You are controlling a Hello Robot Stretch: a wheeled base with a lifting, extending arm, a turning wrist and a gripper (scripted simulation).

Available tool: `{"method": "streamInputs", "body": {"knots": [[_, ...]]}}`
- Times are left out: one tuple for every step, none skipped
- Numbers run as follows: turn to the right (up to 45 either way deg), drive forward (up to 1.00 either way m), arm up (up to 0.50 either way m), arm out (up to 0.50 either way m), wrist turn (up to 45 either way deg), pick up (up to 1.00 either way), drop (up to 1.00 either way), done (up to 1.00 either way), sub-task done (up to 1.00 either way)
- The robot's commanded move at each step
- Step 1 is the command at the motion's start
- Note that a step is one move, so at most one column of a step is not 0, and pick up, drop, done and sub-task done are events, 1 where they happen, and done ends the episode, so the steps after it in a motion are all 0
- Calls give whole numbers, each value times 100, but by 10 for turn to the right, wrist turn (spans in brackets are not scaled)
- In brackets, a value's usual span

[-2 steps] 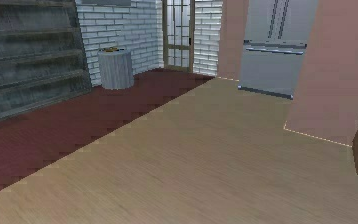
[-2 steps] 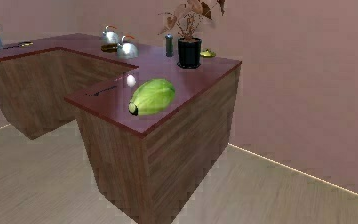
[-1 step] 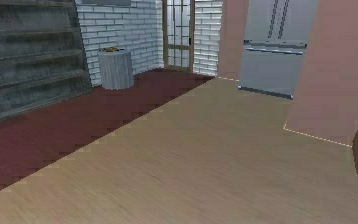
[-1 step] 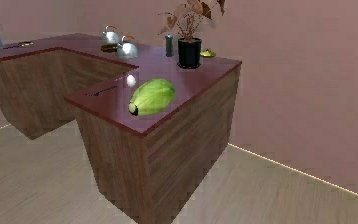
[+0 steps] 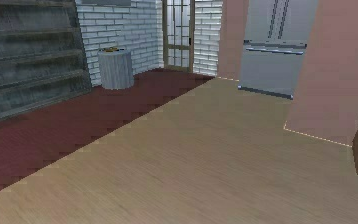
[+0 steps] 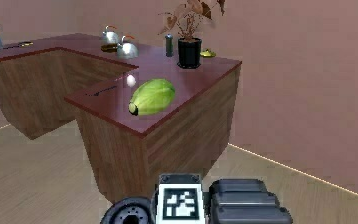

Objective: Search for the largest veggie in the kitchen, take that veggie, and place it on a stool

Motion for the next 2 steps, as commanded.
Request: {"method": "streamInputs", "body": {"knots": [[0,0,0,50,0,0,0,0,0],[0,0,0,0,450,0,0,0,0]]}}
